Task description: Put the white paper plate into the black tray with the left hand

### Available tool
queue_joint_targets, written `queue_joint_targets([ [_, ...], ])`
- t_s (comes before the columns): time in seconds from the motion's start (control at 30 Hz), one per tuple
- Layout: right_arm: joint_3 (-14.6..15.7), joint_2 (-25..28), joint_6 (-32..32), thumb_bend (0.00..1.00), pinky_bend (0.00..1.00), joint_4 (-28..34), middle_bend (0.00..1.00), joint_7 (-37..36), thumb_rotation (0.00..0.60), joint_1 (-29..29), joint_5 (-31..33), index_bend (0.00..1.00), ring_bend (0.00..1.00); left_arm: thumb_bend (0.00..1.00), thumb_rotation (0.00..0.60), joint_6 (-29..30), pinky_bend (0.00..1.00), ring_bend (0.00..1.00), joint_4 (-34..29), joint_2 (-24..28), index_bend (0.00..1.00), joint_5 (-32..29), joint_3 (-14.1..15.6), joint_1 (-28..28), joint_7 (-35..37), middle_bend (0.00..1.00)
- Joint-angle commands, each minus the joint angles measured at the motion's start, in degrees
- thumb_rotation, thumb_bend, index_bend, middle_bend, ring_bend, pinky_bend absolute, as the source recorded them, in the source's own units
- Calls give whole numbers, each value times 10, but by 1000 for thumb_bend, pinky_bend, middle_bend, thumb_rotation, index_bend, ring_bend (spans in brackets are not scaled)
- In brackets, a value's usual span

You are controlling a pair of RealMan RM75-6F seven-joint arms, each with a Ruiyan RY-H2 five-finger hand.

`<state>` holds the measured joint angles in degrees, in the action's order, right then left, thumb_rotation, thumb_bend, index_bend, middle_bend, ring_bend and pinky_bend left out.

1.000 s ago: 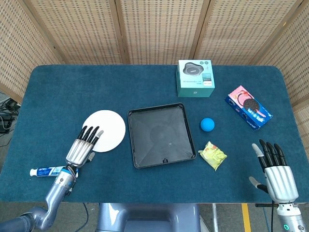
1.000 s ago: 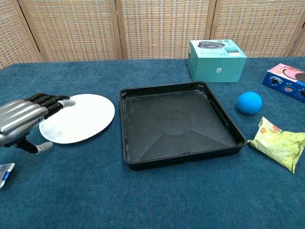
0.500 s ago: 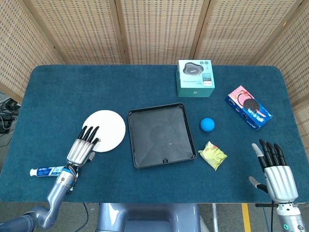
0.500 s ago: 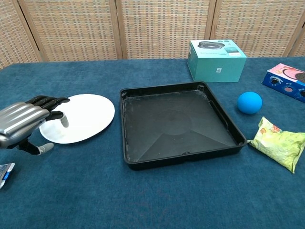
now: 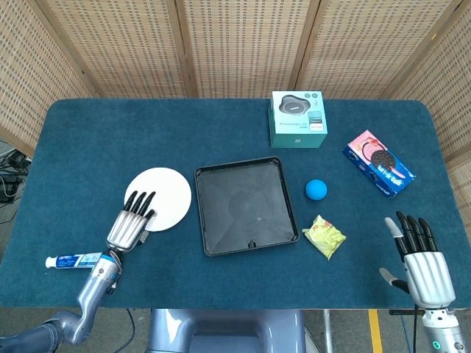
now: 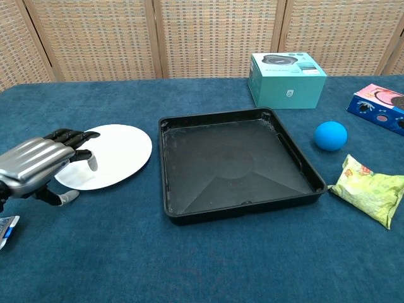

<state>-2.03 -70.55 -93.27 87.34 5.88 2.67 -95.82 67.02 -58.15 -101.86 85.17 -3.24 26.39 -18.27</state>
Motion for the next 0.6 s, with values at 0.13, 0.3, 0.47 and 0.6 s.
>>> queue_joint_targets([
  [0.13,0,0,0,152,0,-1,0,-1,600,0,0,58,0,356,600,4,0,0,4,-5,373,-1,0,1,1,0],
  [0.3,0,-1,0,152,0,-1,0,0,600,0,-1,58,0,417,600,7,0,0,11,-9,429,0,0,2,3,0],
  [0.47,1,-1,0,152,0,-1,0,2,600,0,-2,58,0,422,600,6,0,0,21,-17,447,-1,1,4,5,0],
  [0.6,1,-2,0,152,0,-1,0,3,600,0,-2,58,0,424,600,5,0,0,29,-22,463,-2,2,5,7,0],
])
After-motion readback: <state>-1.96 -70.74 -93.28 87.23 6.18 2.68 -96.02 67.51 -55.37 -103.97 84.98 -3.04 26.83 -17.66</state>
